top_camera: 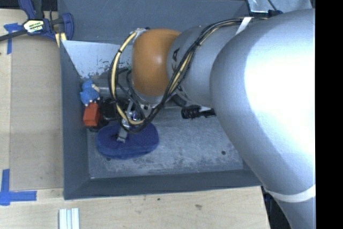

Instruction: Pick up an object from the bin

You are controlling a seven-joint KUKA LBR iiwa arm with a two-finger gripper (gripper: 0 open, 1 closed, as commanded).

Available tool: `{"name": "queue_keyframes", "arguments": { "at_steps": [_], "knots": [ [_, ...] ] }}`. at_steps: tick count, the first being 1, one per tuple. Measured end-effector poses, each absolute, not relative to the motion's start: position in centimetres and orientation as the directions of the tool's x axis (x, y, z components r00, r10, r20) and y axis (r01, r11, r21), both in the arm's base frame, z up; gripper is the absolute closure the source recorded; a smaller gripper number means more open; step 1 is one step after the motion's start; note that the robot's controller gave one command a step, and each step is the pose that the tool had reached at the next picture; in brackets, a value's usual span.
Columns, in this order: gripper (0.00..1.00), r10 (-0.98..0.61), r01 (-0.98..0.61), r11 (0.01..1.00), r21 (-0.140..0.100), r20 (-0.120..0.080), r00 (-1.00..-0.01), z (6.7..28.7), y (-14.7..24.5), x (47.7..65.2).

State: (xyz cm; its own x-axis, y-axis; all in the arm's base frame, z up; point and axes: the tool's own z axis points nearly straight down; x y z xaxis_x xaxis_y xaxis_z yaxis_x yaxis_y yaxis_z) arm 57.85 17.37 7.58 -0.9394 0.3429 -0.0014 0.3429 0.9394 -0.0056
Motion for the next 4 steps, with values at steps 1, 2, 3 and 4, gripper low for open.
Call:
{"name": "queue_keyframes", "arguments": {
  "at_steps": [1,2,3,4],
  "knots": [
    [0.00,0.349,0.349,0.937,-0.009,0.006,-0.937,7.3,19.7,61.0],
    [0.00,0.362,0.362,0.932,0.007,-0.012,-0.932,7.5,19.4,52.8],
    [1.00,0.365,0.365,0.931,0.009,-0.016,-0.931,7.7,19.3,53.1],
    [1.00,0.368,0.368,0.930,0.010,-0.018,-0.930,9.9,18.2,50.5]
  ]
}}
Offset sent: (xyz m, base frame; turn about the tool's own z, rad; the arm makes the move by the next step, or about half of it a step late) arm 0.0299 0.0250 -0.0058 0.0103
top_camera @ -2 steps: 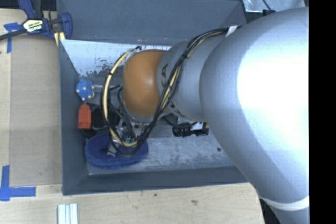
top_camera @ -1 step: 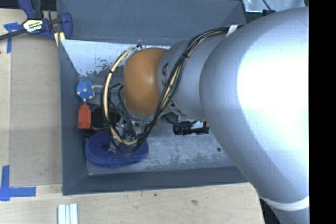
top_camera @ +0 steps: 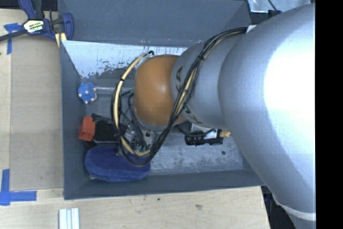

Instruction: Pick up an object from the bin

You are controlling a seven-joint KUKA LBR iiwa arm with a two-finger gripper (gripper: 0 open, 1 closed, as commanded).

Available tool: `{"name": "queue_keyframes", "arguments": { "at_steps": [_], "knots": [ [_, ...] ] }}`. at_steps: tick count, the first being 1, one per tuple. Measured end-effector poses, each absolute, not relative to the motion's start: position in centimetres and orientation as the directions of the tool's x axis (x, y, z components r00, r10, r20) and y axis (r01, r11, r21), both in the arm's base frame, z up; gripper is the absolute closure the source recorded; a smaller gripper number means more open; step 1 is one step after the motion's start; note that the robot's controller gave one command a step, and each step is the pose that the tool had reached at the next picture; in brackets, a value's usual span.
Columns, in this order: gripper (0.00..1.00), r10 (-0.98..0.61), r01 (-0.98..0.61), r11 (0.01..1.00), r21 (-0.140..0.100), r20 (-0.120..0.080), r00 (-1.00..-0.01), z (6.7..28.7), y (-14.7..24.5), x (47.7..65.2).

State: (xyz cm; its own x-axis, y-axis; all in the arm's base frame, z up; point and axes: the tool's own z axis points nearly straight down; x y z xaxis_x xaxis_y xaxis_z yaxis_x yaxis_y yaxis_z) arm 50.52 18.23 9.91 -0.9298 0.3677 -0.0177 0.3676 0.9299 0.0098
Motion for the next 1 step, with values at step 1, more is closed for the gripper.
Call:
{"name": "queue_keyframes", "arguments": {
  "at_steps": [1],
  "knots": [
    [1.00,0.361,0.361,0.932,-0.010,0.036,-0.932,7.92,18.26,54.25]
  ]
}}
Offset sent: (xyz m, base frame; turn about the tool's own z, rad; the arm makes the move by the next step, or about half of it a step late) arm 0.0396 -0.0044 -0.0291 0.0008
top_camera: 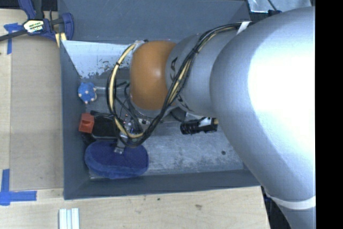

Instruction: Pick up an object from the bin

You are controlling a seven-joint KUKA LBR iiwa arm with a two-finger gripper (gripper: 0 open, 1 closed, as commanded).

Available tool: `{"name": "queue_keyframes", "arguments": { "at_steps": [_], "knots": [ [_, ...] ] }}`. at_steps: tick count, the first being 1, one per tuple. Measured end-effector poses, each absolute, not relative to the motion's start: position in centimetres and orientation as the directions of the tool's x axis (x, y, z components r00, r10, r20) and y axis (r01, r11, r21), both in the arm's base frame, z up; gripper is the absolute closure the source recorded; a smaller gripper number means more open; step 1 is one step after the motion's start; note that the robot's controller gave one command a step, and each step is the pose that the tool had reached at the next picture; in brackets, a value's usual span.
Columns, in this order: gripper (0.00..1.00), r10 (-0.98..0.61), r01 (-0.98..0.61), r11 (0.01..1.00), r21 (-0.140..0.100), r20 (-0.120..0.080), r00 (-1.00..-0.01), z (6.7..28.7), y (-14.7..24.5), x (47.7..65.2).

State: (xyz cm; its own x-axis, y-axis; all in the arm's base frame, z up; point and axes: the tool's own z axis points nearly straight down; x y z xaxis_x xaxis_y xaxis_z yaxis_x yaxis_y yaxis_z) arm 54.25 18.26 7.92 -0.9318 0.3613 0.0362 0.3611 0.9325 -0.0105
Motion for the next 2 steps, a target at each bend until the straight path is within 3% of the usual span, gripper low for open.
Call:
{"name": "queue_keyframes", "arguments": {
  "at_steps": [1,2],
  "knots": [
    [1.00,0.389,0.389,0.921,-0.001,-0.001,-0.921,16.6,15.8,53.8],
    [1.00,0.378,0.378,0.926,0.001,-0.003,-0.926,24.9,17.2,55.6]
  ]
}}
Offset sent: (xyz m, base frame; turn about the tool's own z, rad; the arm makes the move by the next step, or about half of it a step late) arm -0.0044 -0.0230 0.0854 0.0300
